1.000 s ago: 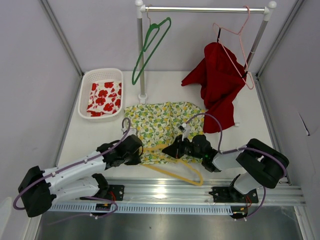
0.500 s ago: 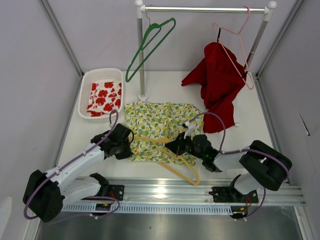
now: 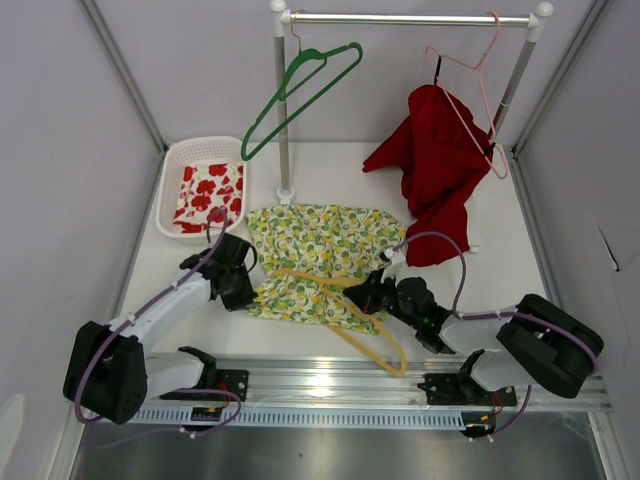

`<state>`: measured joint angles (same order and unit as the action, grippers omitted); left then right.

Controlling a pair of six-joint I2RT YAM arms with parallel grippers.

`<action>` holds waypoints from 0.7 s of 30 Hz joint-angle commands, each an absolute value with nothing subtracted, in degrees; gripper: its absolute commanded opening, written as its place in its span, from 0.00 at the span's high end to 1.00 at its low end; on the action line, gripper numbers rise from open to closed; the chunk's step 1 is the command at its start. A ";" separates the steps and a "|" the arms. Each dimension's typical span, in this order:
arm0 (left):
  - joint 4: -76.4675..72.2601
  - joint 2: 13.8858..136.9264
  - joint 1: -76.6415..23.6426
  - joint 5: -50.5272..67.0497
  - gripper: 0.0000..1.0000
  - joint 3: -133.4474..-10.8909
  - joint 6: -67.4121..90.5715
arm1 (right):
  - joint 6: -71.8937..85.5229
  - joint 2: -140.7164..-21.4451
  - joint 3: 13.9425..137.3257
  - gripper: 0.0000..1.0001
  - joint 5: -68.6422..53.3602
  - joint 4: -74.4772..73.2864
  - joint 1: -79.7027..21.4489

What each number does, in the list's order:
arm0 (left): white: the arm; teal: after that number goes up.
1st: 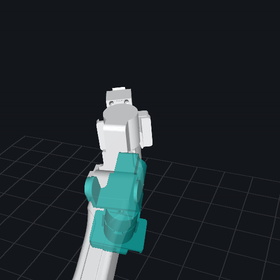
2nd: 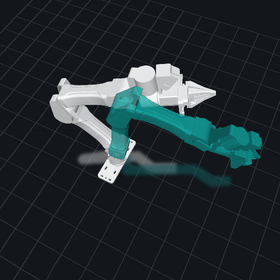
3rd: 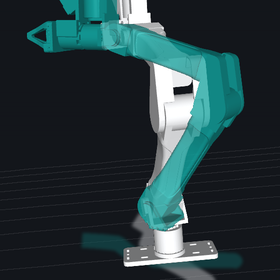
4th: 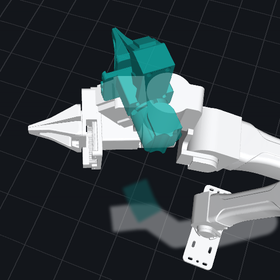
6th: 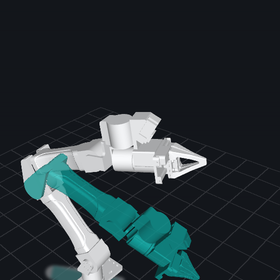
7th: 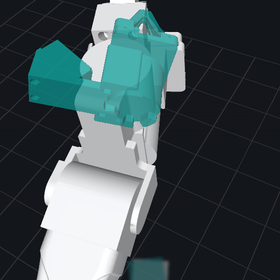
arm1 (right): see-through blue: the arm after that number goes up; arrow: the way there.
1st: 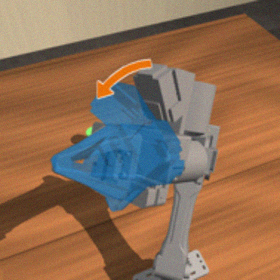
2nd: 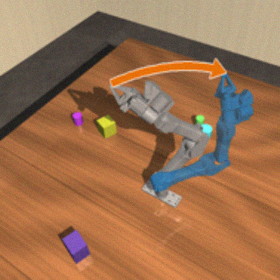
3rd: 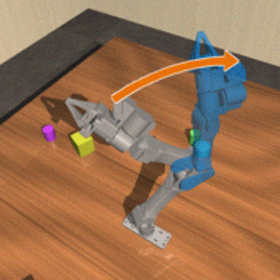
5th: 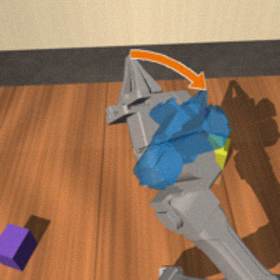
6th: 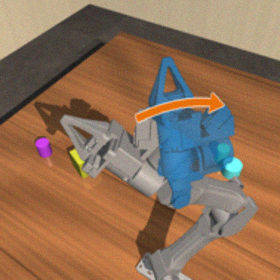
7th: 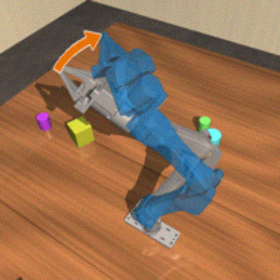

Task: Place the skirt on the hanger

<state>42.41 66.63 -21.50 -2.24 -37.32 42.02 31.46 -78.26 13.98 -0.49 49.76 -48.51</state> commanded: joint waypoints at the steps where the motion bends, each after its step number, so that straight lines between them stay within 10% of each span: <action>1: 45.26 66.80 -19.69 -4.30 1.00 -40.25 41.13 | 26.89 -76.65 11.51 1.00 8.08 42.11 -47.11; 21: 45.26 69.96 -14.51 -23.82 1.00 -44.21 34.28 | 24.61 -75.49 10.72 1.00 10.90 41.13 -45.88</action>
